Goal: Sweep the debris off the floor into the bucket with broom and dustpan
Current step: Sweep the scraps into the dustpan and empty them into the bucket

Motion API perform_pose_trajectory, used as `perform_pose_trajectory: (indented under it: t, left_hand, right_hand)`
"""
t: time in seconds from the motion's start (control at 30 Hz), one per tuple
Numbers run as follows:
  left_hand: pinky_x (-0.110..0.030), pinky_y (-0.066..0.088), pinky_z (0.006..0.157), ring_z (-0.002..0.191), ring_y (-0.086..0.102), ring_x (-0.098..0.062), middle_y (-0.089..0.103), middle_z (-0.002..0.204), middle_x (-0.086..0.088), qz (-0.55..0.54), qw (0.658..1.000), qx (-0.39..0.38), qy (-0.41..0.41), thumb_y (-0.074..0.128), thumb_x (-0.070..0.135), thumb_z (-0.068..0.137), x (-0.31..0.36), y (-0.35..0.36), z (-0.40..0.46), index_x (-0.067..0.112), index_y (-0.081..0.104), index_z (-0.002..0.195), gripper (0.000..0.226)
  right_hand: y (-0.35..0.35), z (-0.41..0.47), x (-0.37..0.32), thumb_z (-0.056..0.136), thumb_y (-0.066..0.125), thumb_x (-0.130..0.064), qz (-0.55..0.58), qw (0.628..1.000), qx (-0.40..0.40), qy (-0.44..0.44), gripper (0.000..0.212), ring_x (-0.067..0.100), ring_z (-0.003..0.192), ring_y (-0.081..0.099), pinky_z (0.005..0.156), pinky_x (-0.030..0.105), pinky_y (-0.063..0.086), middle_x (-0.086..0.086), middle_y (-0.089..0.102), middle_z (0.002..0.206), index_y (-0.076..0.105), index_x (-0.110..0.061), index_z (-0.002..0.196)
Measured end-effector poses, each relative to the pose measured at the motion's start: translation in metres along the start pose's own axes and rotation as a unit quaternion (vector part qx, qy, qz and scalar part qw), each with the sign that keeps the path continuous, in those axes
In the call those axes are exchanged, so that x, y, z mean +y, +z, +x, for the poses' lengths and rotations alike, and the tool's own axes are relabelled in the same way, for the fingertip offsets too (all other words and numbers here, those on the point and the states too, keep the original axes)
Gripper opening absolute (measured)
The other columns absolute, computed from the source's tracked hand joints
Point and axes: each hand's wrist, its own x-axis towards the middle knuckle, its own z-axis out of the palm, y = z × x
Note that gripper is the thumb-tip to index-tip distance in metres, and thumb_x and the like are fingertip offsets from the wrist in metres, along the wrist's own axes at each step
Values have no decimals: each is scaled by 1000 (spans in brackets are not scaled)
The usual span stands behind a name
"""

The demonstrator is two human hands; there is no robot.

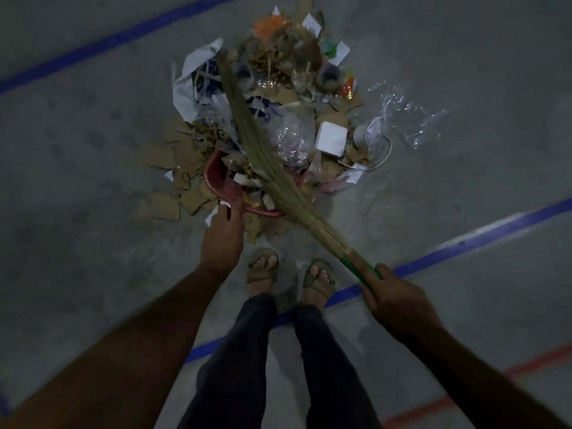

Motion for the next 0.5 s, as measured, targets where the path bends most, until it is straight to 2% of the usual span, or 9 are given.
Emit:
perform_pose_trajectory:
  t: [0.07, 0.13, 0.23, 0.37, 0.43, 0.5]
  left_hand:
    - [-38, 43, 61, 77, 43, -21, 48, 99, -6, -15, 1000, 5, -8, 46, 6, 99, 16, -32, -18, 18, 28, 151, 57]
    - [-38, 39, 60, 74, 38, -19, 40, 93, -2, -49, 999, 3, -21, 39, 15, 104, 33, -67, -37, 24, 29, 149, 47]
    - [-39, 39, 63, 81, 46, -26, 40, 97, -4, -61, 998, 21, -20, 41, 20, 105, 50, -115, -73, 27, 26, 152, 49]
    - [-45, 52, 64, 84, 52, -27, 48, 102, -10, -28, 999, 38, -1, 55, 6, 95, 64, -175, -120, 30, 8, 159, 83]
    - [-45, 52, 62, 82, 52, -27, 48, 101, -8, -13, 999, 49, -1, 54, 5, 93, 70, -204, -141, 29, 10, 159, 83]
    - [-44, 50, 62, 83, 52, -28, 46, 100, -7, -11, 999, 53, -1, 52, 8, 93, 82, -231, -163, 28, 21, 155, 72]
  right_hand:
    - [-28, -20, -10, 100, 48, -29, 37, 998, -37, 26, 78, 19, 56, 48, 46, 36, 44, -2, 45, 94, -4, -47, 155]
    - [-53, -42, -16, 102, 42, -32, 64, 996, -54, 33, 77, 21, 67, 55, 55, 40, 51, -2, 43, 101, -14, -50, 152]
    - [-90, -83, -28, 101, 45, -29, 66, 997, -28, 31, 77, 19, 62, 52, 48, 34, 43, -2, 44, 98, -7, -46, 155]
    - [-128, -137, -35, 97, 56, -26, 54, 998, 2, 22, 83, 15, 56, 50, 44, 28, 32, -3, 48, 92, 1, -45, 156]
    - [-146, -158, -37, 94, 59, -24, 49, 998, 22, 14, 87, 15, 53, 51, 41, 28, 33, -3, 49, 92, 2, -44, 156]
    - [-161, -180, -41, 95, 57, -25, 41, 998, 43, 10, 86, 15, 52, 50, 40, 29, 38, -3, 49, 93, -1, -45, 156]
